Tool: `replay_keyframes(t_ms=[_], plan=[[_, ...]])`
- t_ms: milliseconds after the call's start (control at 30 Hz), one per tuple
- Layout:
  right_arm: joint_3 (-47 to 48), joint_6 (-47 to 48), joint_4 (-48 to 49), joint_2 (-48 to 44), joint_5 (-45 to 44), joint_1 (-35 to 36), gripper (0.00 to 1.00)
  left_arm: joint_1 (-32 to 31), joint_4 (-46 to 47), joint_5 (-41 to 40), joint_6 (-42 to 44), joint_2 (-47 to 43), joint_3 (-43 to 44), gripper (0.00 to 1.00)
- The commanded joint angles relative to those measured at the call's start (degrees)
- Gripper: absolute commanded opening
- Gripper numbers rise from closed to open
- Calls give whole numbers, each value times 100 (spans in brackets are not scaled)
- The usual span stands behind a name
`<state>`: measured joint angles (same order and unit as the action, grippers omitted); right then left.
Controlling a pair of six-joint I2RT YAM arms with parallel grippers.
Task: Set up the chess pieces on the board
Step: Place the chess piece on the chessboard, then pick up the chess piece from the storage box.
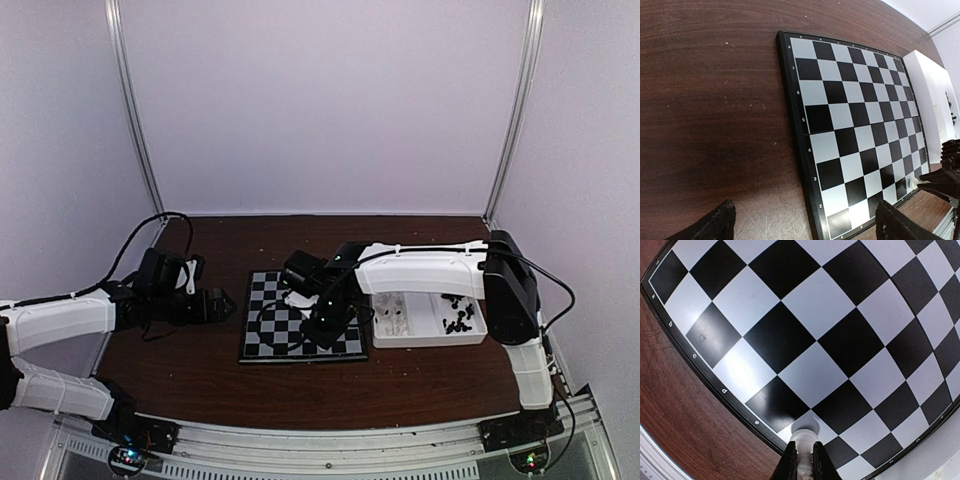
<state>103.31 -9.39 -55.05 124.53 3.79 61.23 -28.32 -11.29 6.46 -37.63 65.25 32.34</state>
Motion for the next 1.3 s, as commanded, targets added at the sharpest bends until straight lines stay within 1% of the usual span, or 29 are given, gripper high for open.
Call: replay_keyframes(t_ms=[0,100,200,267,333,433,500,633,733,867,1033,1267], plan=[[24,-54,-1,44,-81,38,17,45,111,23,-42,-4,-52,98],[2,-38,-12,-15,-106,38,23,45,118,41,-43,4,-35,98],[-8,-37,-35,-60,-145,38,34,45,113,60,-47,15,-35,98],[1,-64,-47,-168,-269,38,35,43,112,60,-45,7,-22,98],[-12,-53,-21,-380,-350,38,39,45,87,59,-43,-18,-5,98],[105,18,-40,-737,-541,18,55,45,65,43,-25,-64,21,98],[119,41,-53,-930,-596,-51,59,45,60,42,-7,-60,50,98],[72,35,-171,-1085,-657,-345,59,45,65,47,5,-18,81,98],[30,34,-308,-1097,-730,-618,56,43,87,64,9,12,80,98],[-153,52,-229,-1194,-734,-1127,52,45,92,43,12,5,71,98],[-318,137,-173,-1223,-731,-1755,50,45,84,33,35,-2,70,98],[-589,312,-204,-1071,-724,-2253,47,45,119,126,157,58,177,98]])
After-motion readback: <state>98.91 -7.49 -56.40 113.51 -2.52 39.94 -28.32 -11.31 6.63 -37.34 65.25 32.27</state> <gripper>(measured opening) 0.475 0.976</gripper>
